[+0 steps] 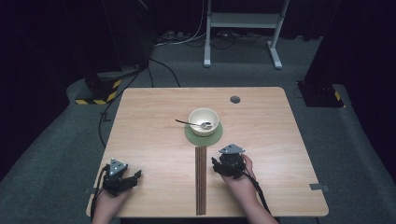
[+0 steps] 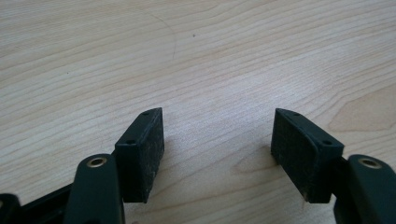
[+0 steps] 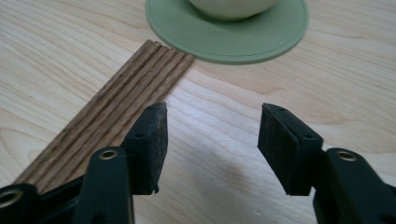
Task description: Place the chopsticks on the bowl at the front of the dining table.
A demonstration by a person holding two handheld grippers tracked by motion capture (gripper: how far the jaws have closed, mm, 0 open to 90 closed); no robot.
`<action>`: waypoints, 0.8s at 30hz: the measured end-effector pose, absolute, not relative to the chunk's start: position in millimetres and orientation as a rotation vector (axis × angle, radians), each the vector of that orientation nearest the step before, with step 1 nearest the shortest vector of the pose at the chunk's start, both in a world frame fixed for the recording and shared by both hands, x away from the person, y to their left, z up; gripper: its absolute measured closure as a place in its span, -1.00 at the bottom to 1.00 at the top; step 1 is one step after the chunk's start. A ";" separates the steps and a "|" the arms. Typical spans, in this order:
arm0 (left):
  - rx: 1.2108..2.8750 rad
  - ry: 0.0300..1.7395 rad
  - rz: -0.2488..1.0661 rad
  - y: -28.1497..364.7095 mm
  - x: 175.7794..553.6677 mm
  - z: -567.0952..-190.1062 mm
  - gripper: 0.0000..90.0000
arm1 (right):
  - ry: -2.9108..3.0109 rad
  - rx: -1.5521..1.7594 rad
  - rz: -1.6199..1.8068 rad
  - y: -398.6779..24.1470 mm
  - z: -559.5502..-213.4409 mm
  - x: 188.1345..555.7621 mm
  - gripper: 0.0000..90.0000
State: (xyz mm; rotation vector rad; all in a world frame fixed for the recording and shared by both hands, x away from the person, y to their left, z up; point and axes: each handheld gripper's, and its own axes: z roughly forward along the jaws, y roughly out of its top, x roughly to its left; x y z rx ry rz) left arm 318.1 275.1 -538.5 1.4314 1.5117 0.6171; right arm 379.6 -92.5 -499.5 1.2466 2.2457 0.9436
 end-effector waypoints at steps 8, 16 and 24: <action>1.414 1.518 0.614 274.8 318.4 -538.5 -0.23 | 2.272 1.226 0.981 -79.2 -503.4 379.0 0.06; 1.391 1.526 0.606 273.5 319.5 -538.4 -0.23 | 2.301 1.209 0.974 -69.6 -505.6 374.8 0.18; 1.407 1.520 0.605 274.7 320.0 -538.2 -0.23 | 2.314 1.214 0.972 -65.6 -509.3 369.2 0.33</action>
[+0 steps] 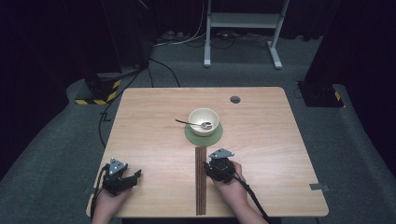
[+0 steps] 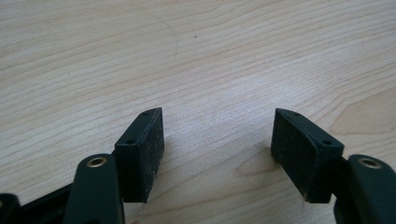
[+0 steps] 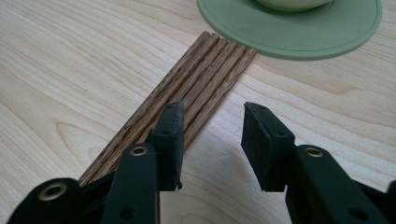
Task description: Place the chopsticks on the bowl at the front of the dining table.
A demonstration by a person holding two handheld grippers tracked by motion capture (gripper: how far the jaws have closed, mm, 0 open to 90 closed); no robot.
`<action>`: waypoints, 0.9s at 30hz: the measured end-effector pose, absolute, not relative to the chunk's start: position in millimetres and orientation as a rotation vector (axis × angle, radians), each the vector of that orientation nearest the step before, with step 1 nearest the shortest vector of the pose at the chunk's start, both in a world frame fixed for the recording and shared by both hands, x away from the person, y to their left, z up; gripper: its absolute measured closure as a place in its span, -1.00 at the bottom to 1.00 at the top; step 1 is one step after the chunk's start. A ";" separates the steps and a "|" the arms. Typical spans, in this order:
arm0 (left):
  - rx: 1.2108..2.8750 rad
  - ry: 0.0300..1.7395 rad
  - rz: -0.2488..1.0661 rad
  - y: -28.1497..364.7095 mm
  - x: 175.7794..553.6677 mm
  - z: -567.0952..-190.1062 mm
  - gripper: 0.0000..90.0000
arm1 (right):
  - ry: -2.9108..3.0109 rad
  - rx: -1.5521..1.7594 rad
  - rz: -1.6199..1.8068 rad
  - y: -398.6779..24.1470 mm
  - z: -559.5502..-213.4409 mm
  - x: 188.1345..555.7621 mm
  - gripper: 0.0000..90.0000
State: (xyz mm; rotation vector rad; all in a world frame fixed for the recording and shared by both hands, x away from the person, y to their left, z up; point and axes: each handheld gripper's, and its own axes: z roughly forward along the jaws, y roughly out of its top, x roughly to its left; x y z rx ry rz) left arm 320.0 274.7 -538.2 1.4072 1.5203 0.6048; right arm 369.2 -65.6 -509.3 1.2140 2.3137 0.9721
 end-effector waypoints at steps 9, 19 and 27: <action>1.411 1.519 0.609 274.3 319.7 -538.3 -0.23 | 2.343 1.219 0.973 -63.1 -512.2 371.2 0.45; 1.411 1.516 0.609 274.0 319.6 -538.5 -0.23 | 2.331 1.227 0.982 -66.6 -509.8 372.3 0.48; 1.418 1.511 0.611 274.5 319.4 -538.5 -0.23 | 2.353 1.221 0.984 -62.4 -512.9 371.9 0.46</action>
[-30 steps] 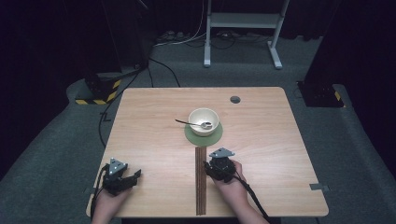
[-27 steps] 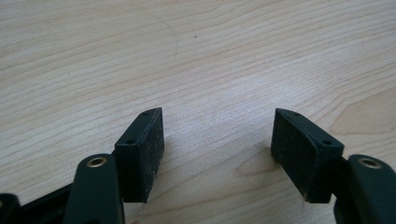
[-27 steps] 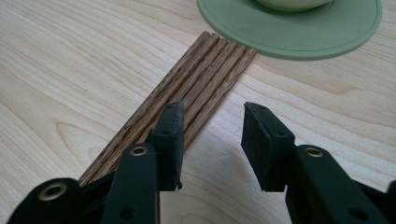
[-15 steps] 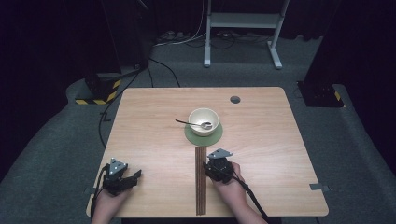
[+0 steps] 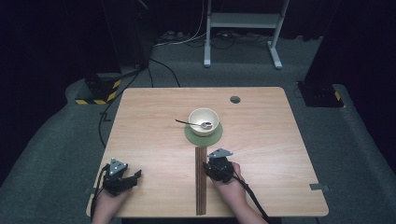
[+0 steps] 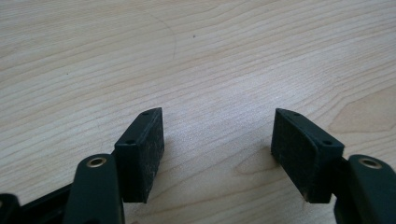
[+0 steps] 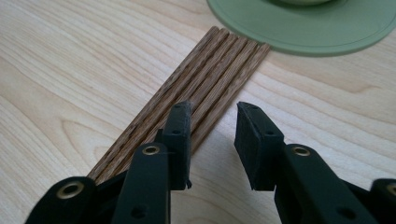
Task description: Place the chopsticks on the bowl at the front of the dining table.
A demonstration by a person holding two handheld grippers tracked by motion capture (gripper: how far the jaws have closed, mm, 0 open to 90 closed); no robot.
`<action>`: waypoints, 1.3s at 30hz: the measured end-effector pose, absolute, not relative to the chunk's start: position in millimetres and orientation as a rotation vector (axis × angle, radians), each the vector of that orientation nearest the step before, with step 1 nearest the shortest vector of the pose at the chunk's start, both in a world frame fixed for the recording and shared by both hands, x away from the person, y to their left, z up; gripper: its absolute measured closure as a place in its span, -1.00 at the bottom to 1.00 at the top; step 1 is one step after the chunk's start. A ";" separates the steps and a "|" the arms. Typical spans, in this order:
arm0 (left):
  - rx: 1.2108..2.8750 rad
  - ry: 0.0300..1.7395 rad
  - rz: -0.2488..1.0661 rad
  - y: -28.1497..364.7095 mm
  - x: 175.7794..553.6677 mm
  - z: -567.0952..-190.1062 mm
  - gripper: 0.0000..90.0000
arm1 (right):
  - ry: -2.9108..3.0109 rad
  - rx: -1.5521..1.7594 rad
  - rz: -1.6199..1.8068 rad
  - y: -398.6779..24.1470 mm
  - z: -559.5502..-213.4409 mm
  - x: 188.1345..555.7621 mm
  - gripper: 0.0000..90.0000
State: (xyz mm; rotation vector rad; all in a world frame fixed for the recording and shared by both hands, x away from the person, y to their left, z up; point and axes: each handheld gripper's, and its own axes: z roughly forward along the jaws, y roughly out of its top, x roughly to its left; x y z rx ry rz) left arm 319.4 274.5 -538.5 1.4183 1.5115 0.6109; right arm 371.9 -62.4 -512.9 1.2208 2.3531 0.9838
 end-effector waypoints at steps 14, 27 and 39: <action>1.413 1.518 0.604 274.3 319.2 -538.2 -0.23 | 2.345 1.257 0.913 -83.9 -513.6 379.5 0.61; 1.408 1.515 0.608 273.8 319.5 -538.6 -0.23 | 2.314 1.338 0.889 -120.5 -511.3 396.5 0.71; 1.408 1.515 0.607 273.9 319.5 -538.6 -0.23 | 2.319 1.354 0.857 -124.4 -509.4 379.5 0.44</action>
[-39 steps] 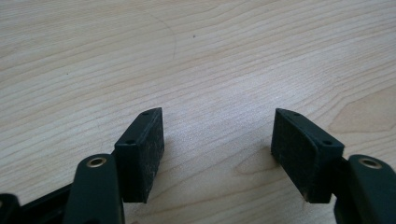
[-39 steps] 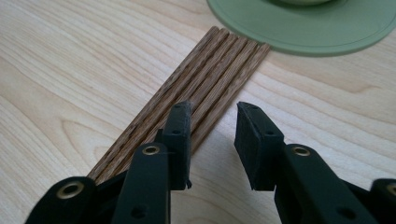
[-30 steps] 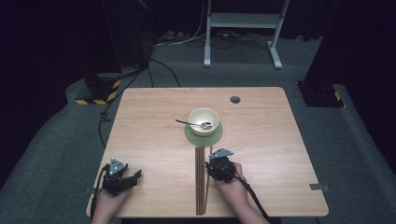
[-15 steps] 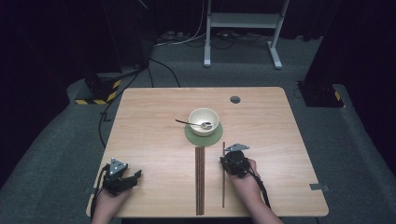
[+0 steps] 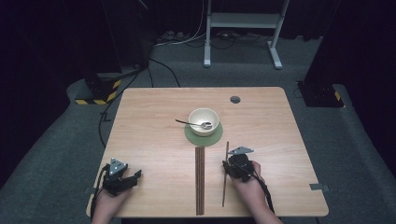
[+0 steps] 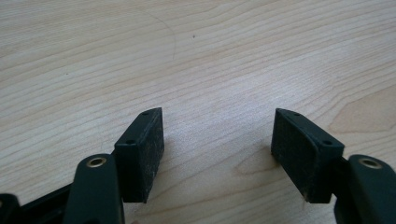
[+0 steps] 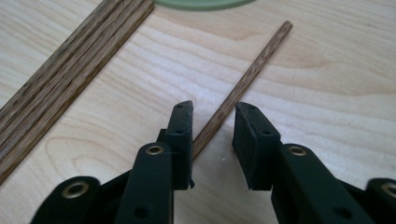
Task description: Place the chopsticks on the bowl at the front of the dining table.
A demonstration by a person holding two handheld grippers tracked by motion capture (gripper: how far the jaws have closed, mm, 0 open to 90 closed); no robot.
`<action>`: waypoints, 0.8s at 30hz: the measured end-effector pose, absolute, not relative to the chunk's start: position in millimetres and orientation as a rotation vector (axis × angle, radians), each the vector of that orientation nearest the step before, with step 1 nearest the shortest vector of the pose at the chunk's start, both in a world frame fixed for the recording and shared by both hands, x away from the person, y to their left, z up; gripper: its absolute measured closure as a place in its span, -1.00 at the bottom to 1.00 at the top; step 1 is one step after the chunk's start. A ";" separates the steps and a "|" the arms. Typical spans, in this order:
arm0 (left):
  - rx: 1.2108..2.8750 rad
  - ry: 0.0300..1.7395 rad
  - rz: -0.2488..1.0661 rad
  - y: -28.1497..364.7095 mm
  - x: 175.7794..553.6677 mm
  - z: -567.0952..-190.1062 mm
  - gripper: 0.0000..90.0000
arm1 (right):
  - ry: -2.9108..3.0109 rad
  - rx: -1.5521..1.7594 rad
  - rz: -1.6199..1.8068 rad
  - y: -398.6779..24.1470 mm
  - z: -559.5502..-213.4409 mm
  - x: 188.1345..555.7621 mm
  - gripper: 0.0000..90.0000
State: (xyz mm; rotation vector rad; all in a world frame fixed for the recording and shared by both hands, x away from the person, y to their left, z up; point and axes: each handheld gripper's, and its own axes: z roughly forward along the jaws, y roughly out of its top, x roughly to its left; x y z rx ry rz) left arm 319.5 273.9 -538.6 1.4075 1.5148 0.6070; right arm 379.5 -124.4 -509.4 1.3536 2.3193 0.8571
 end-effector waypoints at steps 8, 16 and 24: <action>1.404 1.515 0.609 273.4 319.6 -538.7 -0.23 | 2.308 1.319 0.852 -122.1 -510.9 379.0 0.67; 1.417 1.510 0.612 274.1 319.3 -538.7 -0.23 | 2.328 1.319 0.841 -124.6 -509.5 385.5 0.81; 1.418 1.511 0.611 273.9 319.0 -538.6 -0.23 | 2.328 1.319 0.792 -125.5 -507.9 379.4 0.52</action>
